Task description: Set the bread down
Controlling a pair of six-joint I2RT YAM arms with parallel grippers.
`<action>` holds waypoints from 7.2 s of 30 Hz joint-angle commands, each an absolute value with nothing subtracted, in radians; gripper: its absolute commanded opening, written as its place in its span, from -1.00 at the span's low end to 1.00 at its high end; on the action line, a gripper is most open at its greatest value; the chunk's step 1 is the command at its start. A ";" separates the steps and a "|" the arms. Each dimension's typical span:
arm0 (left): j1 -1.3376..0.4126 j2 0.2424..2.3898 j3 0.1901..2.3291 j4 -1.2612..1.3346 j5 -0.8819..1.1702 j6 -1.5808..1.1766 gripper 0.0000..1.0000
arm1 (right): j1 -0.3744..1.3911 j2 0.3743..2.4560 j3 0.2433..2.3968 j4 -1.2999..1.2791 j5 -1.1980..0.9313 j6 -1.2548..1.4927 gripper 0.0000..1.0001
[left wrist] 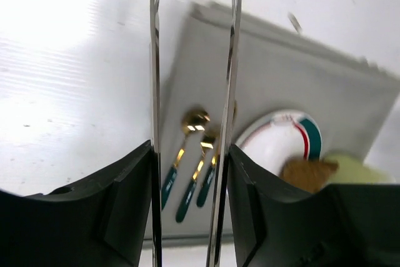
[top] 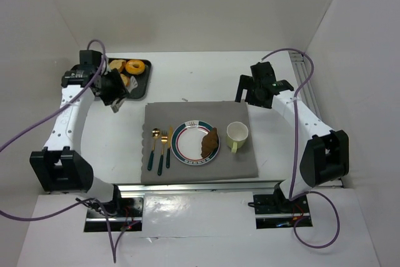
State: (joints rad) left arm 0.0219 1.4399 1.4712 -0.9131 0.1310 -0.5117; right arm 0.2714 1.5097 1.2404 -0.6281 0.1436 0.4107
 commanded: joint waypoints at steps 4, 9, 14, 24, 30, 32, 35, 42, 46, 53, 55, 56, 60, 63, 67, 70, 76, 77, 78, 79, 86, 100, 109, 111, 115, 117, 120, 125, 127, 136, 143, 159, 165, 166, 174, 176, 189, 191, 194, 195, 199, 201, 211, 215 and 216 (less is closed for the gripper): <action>0.210 1.598 1.609 -0.877 0.098 -0.523 0.21 | 0.275 1.515 1.315 -0.604 0.084 0.400 1.00; 0.255 1.741 1.693 -0.877 0.094 -0.534 0.21 | 0.284 1.536 1.334 -0.604 0.064 0.400 1.00; 0.255 1.834 1.766 -0.879 0.132 -0.515 0.21 | 0.284 1.555 1.344 -0.614 0.074 0.391 1.00; 0.255 1.970 1.821 -0.834 0.176 -0.569 0.21 | 0.284 1.611 1.371 -0.614 0.072 0.382 1.00; 0.255 2.046 1.830 -0.796 0.209 -0.589 0.16 | 0.284 1.620 1.371 -0.614 0.083 0.382 1.00; 0.255 2.065 1.839 -0.796 0.222 -0.589 0.07 | 0.284 1.620 1.371 -0.614 0.083 0.382 1.00; 0.264 2.065 1.839 -0.796 0.222 -0.589 -0.24 | 0.284 1.620 1.371 -0.614 0.092 0.382 1.00; 0.273 1.898 1.816 -0.819 0.222 -0.571 -0.98 | 0.284 1.620 1.371 -0.614 0.092 0.382 1.00; 0.282 1.798 1.806 -0.856 0.222 -0.551 -1.00 | 0.284 1.611 1.371 -0.614 0.101 0.382 1.00; 0.304 1.654 1.708 -0.882 0.233 -0.541 -1.00 | 0.284 1.571 1.342 -0.604 0.092 0.382 1.00; 0.304 1.626 1.680 -0.882 0.244 -0.541 -1.00 | 0.284 1.562 1.330 -0.595 0.092 0.382 1.00; 0.304 1.612 1.666 -0.882 0.253 -0.541 -1.00 | 0.284 1.562 1.330 -0.595 0.092 0.382 1.00; 0.304 1.534 1.611 -0.882 0.262 -0.541 -1.00 | 0.284 1.542 1.310 -0.595 0.092 0.382 1.00; 0.304 1.513 1.611 -0.909 0.290 -0.514 -1.00 | 0.284 1.542 1.310 -0.595 0.092 0.382 1.00; 0.191 1.488 1.622 -0.989 0.339 -0.416 -1.00 | 0.284 1.542 1.310 -0.595 0.092 0.382 1.00; 0.036 1.424 1.514 -0.993 0.406 -0.339 -1.00 | 0.284 1.542 1.319 -0.595 0.092 0.382 1.00; -0.303 1.273 1.289 -0.902 0.359 -0.370 -1.00 | 0.284 1.542 1.328 -0.604 0.092 0.382 1.00; -0.336 1.264 1.272 -0.902 0.326 -0.392 -1.00 | 0.284 1.542 1.328 -0.604 0.092 0.382 1.00; -0.363 1.255 1.258 -0.902 0.307 -0.402 -1.00 | 0.284 1.542 1.328 -0.604 0.092 0.382 1.00; -0.405 1.240 1.227 -0.902 0.307 -0.402 -1.00 | 0.293 1.533 1.328 -0.604 0.092 0.382 1.00; -0.525 1.230 1.155 -0.890 0.293 -0.426 -1.00 | 0.293 1.542 1.328 -0.604 0.083 0.382 1.00; -0.554 1.249 1.279 -1.062 0.124 -0.439 0.25 | 0.302 1.571 1.357 -0.604 0.074 0.382 1.00; -0.361 1.307 1.479 -1.088 0.032 -0.439 0.10 | 0.311 1.591 1.376 -0.604 0.074 0.382 1.00; -0.270 1.365 1.511 -1.059 0.052 -0.462 0.10 | 0.311 1.591 1.376 -0.604 0.074 0.382 1.00; -0.041 1.502 1.569 -0.953 0.126 -0.538 0.12 | 0.311 1.600 1.376 -0.604 0.074 0.382 1.00; 0.017 1.551 1.569 -0.839 0.205 -0.608 0.15 | 0.311 1.600 1.376 -0.604 0.074 0.382 1.00; 0.090 1.672 1.603 -0.740 0.300 -0.701 0.19 | 0.311 1.609 1.385 -0.604 0.074 0.382 1.00; 0.132 1.792 1.597 -0.589 0.376 -0.851 0.21 | 0.321 1.609 1.385 -0.614 0.083 0.391 1.00; 0.141 1.813 1.576 -0.514 0.400 -0.912 0.21 | 0.321 1.609 1.385 -0.614 0.083 0.391 1.00; 0.173 1.873 1.520 -0.353 0.382 -1.064 0.23 | 0.321 1.627 1.385 -0.623 0.092 0.391 1.00; 0.183 1.925 1.542 -0.325 0.394 -1.094 0.23 | 0.321 1.637 1.404 -0.632 0.092 0.391 1.00; 0.201 2.022 1.542 -0.232 0.400 -1.146 0.16 | 0.321 1.677 1.422 -0.641 0.101 0.391 1.00; 0.201 2.031 1.585 -0.222 0.428 -1.123 -0.43 | 0.321 1.677 1.434 -0.652 0.101 0.391 1.00; 0.201 2.019 1.585 -0.247 0.428 -1.100 -0.51 | 0.321 1.666 1.434 -0.652 0.101 0.391 1.00; 0.210 1.738 1.412 -0.290 0.443 -1.005 -0.83 | 0.330 1.635 1.404 -0.643 0.101 0.400 1.00; 0.210 1.672 1.369 -0.314 0.469 -0.964 -0.90 | 0.330 1.614 1.404 -0.643 0.101 0.400 1.00; -0.150 1.208 1.135 -0.692 0.533 -0.394 -1.00 | 0.339 1.560 1.384 -0.634 0.181 0.370 1.00; -0.207 1.163 1.074 -0.730 0.518 -0.382 -1.00 | 0.339 1.548 1.374 -0.609 0.167 0.370 1.00; -0.314 1.098 1.022 -0.746 0.485 -0.397 -1.00 | 0.339 1.525 1.364 -0.597 0.146 0.370 1.00; -0.349 1.089 1.002 -0.767 0.476 -0.408 -1.00 | 0.339 1.525 1.364 -0.597 0.146 0.370 1.00; -0.386 1.062 0.974 -0.776 0.500 -0.426 -1.00 | 0.339 1.525 1.364 -0.606 0.146 0.370 1.00; -0.419 1.062 0.950 -0.776 0.500 -0.426 -1.00 | 0.339 1.525 1.355 -0.606 0.135 0.370 1.00; -0.466 1.132 1.028 -0.862 0.399 -0.446 -0.18 | 0.339 1.525 1.336 -0.606 0.135 0.370 1.00; -0.466 1.143 1.118 -0.943 0.329 -0.434 0.12 | 0.339 1.525 1.336 -0.606 0.126 0.370 1.00; -0.466 1.143 1.150 -0.968 0.304 -0.425 0.20 | 0.339 1.525 1.336 -0.606 0.126 0.370 1.00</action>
